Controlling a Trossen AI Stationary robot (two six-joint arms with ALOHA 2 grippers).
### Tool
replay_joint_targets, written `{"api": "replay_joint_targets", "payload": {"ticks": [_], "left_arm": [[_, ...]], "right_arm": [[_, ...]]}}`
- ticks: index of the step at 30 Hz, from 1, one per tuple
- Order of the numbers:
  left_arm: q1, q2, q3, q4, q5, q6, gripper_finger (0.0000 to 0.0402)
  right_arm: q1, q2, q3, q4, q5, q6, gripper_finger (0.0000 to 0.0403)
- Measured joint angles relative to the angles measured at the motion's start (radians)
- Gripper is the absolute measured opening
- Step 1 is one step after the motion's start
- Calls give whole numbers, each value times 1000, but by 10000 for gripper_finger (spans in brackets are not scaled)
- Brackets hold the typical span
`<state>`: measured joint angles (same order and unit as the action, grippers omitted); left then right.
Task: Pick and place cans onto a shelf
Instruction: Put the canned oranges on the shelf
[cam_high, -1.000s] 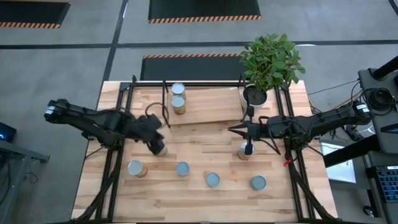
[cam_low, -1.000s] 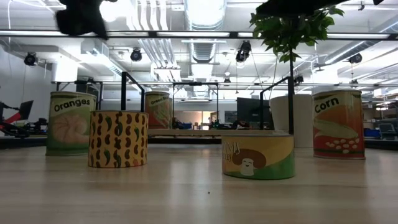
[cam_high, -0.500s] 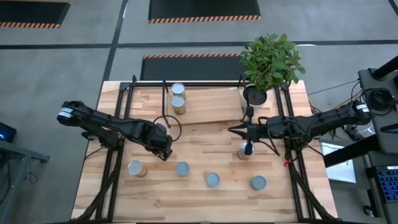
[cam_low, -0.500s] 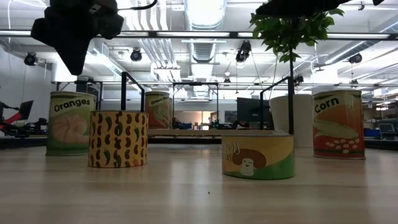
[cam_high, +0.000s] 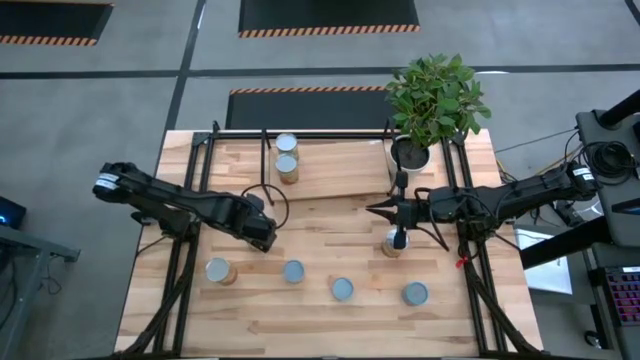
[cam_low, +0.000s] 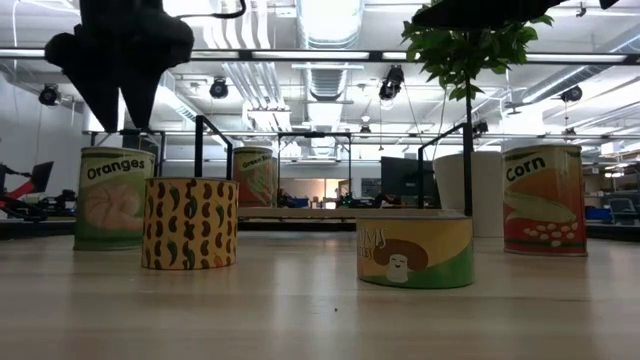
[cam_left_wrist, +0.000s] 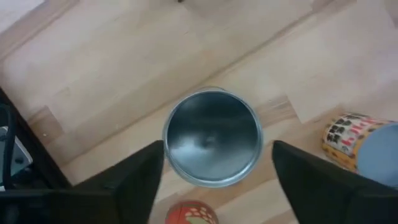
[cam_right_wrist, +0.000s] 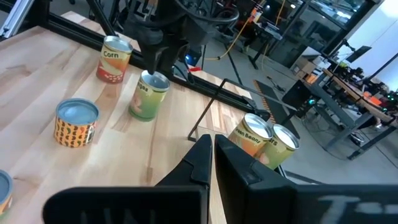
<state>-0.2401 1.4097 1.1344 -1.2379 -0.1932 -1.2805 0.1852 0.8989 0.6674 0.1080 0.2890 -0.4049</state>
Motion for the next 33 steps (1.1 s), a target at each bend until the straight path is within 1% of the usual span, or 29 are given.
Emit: {"api": "replay_joint_targets", "payload": {"ticks": [4, 6, 9, 16, 21, 26, 30, 33], "left_arm": [[0, 0, -22, 6, -1, -23, 338], [-1, 0, -39, 15, 0, -26, 353], [-1, 0, -67, 44, 0, -30, 362], [-1, 0, -83, 93, 0, -31, 362], [-1, 0, -88, 98, -5, -31, 357], [-1, 0, -133, 121, -7, -46, 353], [-1, 0, -164, 166, -6, -47, 342], [-1, 0, -165, 172, -7, -46, 322]], "right_arm": [[0, 0, 0, -1, 0, 0, 9], [0, 0, 0, -2, 0, 0, 9], [0, 0, 0, -2, 0, 1, 9], [0, 0, 0, -3, 0, 1, 9], [0, 0, 0, -3, 0, 1, 9], [0, 0, 0, -8, 0, 1, 9], [0, 0, 0, -15, 0, 1, 9], [0, 0, 0, -17, 0, 1, 9]]}}
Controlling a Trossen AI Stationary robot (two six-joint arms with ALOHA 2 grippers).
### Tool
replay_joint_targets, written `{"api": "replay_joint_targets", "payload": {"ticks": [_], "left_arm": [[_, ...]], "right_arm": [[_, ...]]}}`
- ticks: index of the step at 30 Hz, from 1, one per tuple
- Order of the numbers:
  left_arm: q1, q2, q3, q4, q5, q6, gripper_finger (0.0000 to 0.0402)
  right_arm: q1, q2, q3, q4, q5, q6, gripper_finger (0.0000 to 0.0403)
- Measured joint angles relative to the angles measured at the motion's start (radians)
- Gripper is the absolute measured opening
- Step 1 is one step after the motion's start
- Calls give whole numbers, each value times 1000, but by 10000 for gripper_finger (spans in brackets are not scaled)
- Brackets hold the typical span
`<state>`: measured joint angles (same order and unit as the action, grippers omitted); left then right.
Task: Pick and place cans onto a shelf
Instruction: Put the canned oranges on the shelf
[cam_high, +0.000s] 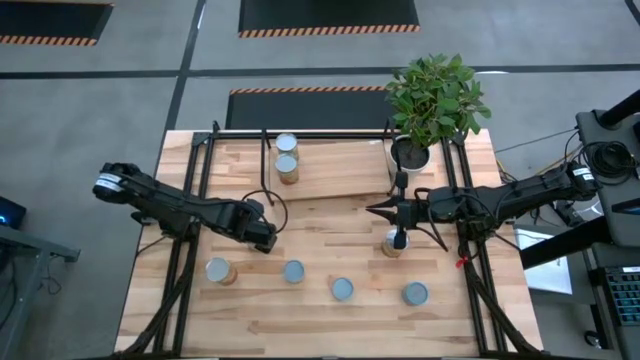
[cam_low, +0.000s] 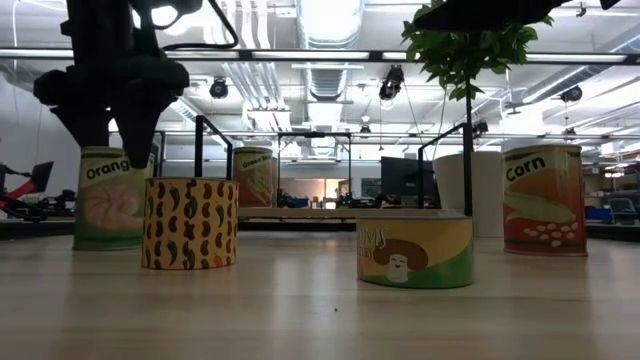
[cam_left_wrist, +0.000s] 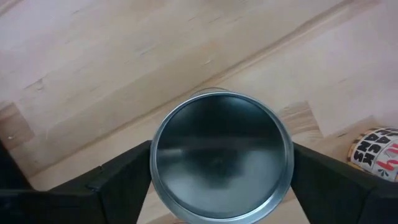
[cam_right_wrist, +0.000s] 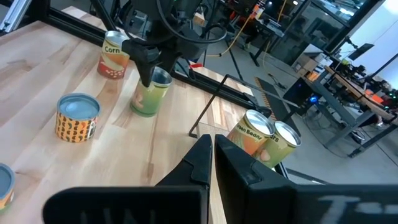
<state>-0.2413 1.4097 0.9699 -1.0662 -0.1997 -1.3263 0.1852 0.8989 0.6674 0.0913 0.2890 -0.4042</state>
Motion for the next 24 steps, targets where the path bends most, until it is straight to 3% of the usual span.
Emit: {"api": "replay_joint_targets", "payload": {"ticks": [4, 10, 17, 24], "left_arm": [[0, 0, 0, 0, 4, 5, 301], [0, 1, 31, 2, 69, 17, 311], [12, 2, 230, 12, -13, 126, 311], [98, 72, 480, 11, -79, 362, 311]], "right_arm": [[0, 0, 0, 0, 0, 0, 9], [0, 0, 0, 0, 0, 0, 9], [-1, 0, 0, 0, 1, -10, 9], [-1, 0, 10, -7, 1, -14, 9]]}}
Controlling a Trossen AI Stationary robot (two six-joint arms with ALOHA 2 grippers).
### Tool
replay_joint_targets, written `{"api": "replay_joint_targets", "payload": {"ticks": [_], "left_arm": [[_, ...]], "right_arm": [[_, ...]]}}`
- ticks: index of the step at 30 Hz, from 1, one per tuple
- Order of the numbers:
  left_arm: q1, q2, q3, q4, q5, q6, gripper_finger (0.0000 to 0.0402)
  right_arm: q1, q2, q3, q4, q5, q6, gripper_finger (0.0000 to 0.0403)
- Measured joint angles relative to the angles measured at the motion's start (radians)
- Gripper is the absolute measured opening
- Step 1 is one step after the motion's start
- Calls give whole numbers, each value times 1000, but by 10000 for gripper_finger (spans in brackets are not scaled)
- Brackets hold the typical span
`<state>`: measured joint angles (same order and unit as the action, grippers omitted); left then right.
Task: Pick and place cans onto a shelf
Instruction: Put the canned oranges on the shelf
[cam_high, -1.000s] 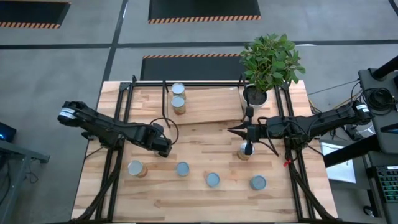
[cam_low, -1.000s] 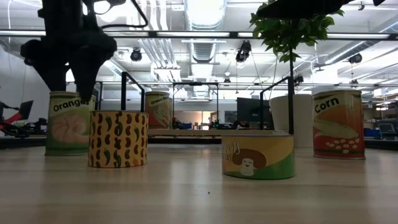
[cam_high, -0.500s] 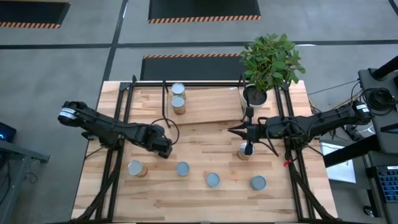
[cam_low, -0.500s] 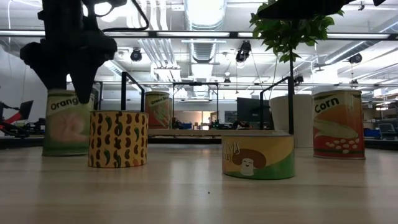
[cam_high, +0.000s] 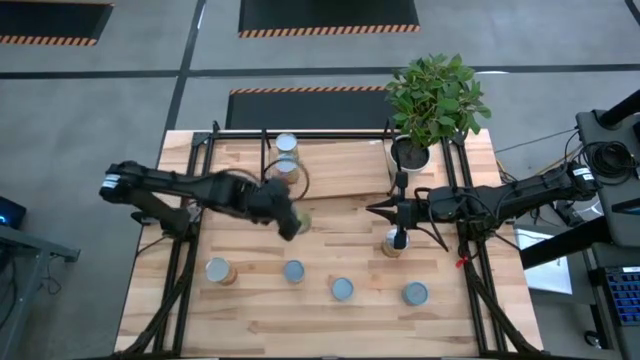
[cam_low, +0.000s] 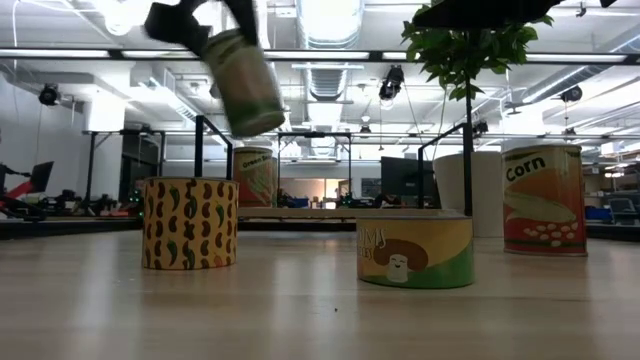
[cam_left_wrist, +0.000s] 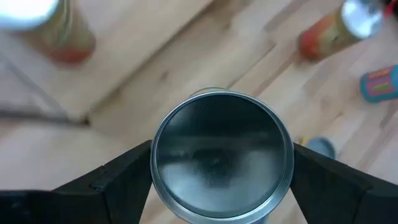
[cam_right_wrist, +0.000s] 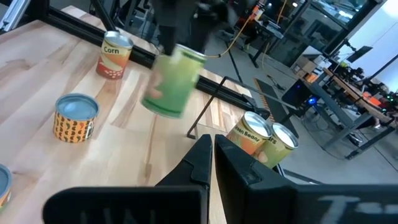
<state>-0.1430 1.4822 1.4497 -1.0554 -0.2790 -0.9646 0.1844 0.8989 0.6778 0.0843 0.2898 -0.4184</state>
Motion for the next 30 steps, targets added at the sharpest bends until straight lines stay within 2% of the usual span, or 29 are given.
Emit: {"api": "replay_joint_targets", "payload": {"ticks": [6, 11, 19, 30], "left_arm": [[111, 130, 168, -36, 0, 208, 311], [190, 234, 240, -101, 0, 317, 311], [274, 315, 250, -193, -1, 379, 311], [295, 340, 224, -134, -9, 470, 311]], "right_arm": [[0, -3, 0, -8, 0, -14, 9], [0, -19, 0, -46, 3, -12, 9], [0, -46, 1, -89, 9, 14, 9], [0, -53, 1, -102, 9, 18, 9]]}}
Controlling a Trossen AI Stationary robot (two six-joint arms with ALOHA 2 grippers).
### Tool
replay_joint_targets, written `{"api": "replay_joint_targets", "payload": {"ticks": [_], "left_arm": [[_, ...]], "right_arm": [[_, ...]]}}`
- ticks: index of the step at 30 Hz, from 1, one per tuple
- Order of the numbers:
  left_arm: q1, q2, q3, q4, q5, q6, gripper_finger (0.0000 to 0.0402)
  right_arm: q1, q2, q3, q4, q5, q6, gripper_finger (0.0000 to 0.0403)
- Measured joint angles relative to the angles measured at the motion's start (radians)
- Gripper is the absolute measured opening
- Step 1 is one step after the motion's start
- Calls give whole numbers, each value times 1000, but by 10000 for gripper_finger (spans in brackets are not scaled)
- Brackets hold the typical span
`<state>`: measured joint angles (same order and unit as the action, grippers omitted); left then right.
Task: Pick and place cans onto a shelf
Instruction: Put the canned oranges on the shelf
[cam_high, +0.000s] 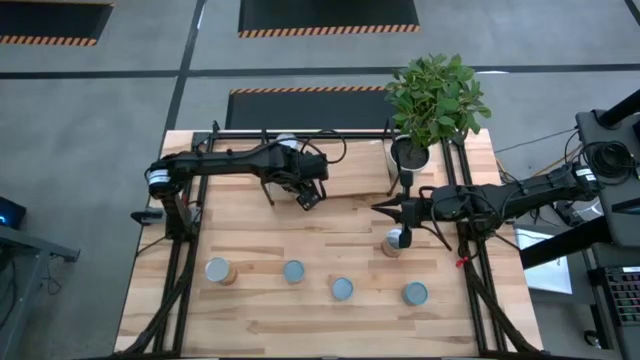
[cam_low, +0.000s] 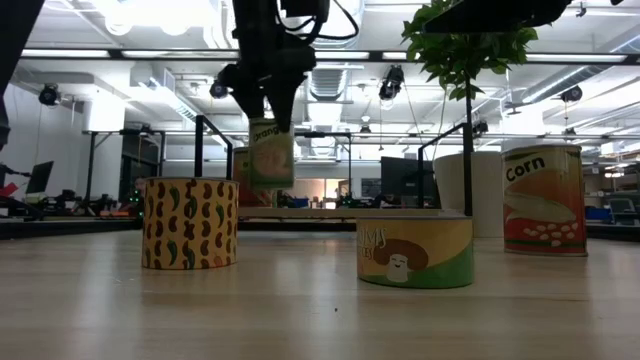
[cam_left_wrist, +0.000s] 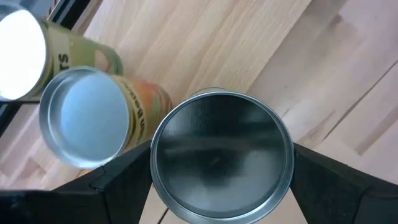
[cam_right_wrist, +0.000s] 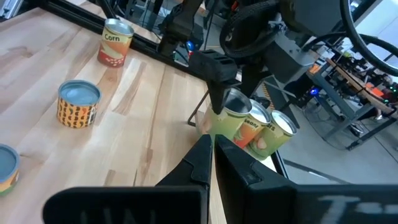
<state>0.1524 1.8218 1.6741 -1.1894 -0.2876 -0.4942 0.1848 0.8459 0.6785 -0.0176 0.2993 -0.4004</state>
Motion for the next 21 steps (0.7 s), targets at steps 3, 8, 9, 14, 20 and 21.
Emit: {"api": "replay_joint_targets", "payload": {"ticks": [3, 8, 9, 14, 20, 21], "left_arm": [[0, 12, 0, 5, -1, 12, 311], [0, 31, -1, 12, -2, 15, 316], [0, 36, -1, 12, -2, 15, 318], [0, 41, -1, 12, -24, 15, 327], [0, 41, -1, 12, -33, 18, 329], [0, 41, -1, 12, -37, 20, 329]], "right_arm": [[0, 0, 0, 0, 0, 0, 9], [0, 0, 0, -1, 0, 7, 9], [0, 0, 0, -1, 0, 7, 9], [0, 0, 0, -1, 0, 8, 9], [0, 0, 0, -1, 0, 8, 9], [0, 0, 0, -2, 0, 7, 9]]}}
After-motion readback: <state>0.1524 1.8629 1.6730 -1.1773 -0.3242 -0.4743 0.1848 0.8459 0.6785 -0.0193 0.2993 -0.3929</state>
